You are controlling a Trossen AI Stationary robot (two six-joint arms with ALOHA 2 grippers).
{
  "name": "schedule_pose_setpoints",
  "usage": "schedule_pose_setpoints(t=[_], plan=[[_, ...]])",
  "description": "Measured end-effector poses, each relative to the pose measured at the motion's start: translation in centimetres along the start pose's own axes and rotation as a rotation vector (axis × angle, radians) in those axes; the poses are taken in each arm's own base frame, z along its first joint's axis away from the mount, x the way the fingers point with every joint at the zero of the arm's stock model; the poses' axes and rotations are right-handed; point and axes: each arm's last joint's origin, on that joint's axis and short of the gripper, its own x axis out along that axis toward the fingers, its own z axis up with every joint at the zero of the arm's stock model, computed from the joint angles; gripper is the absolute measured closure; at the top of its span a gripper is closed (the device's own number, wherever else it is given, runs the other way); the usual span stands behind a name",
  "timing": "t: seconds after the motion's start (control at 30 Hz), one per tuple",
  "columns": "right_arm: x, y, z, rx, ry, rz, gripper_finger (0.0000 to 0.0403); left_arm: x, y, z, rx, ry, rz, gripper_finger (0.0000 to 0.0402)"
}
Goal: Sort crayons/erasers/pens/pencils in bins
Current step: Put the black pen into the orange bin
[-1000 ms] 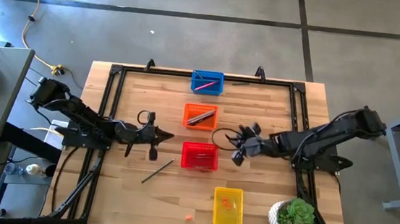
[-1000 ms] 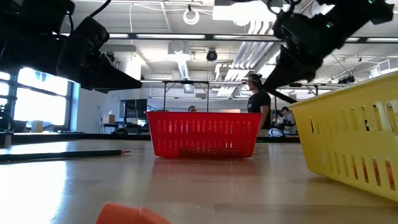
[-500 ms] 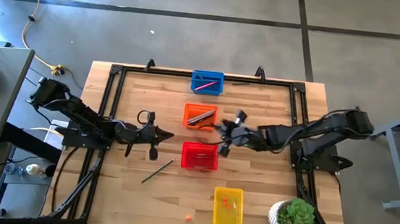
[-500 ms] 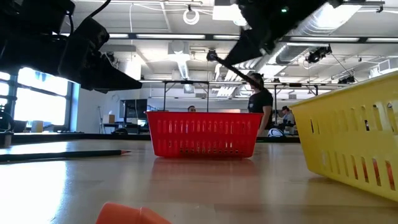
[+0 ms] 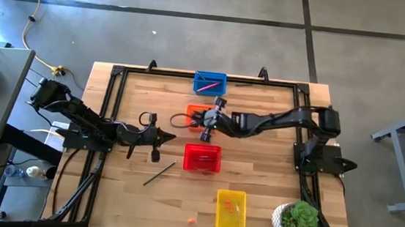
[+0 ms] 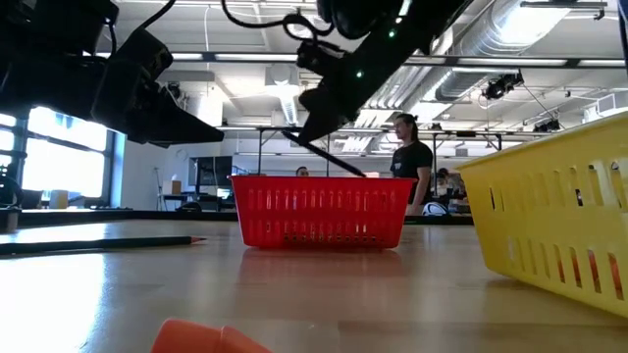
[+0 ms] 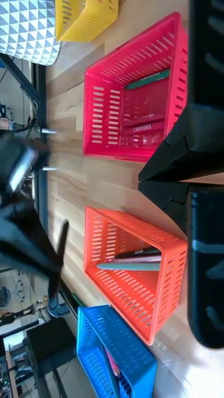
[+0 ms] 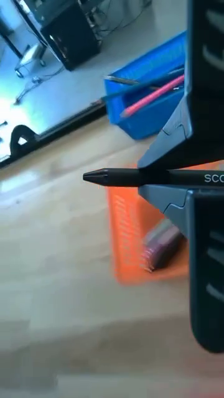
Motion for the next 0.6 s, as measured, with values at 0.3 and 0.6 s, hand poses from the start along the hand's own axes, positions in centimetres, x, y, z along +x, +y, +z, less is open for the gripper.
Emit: schedule_pose_setpoints(t=[0.3,0.6], plan=[[2.6,-1.1,-0.7,-0.04,-0.018,0.034,0.039,0.0,0.0,0.0,-0.001,-0.001,0.0,0.0401],[4.2,-0.7,-1.3,-0.042,-0.028,0.063,0.039,0.0,0.0,0.0,0.0,0.0,-0.001,0.0401]])
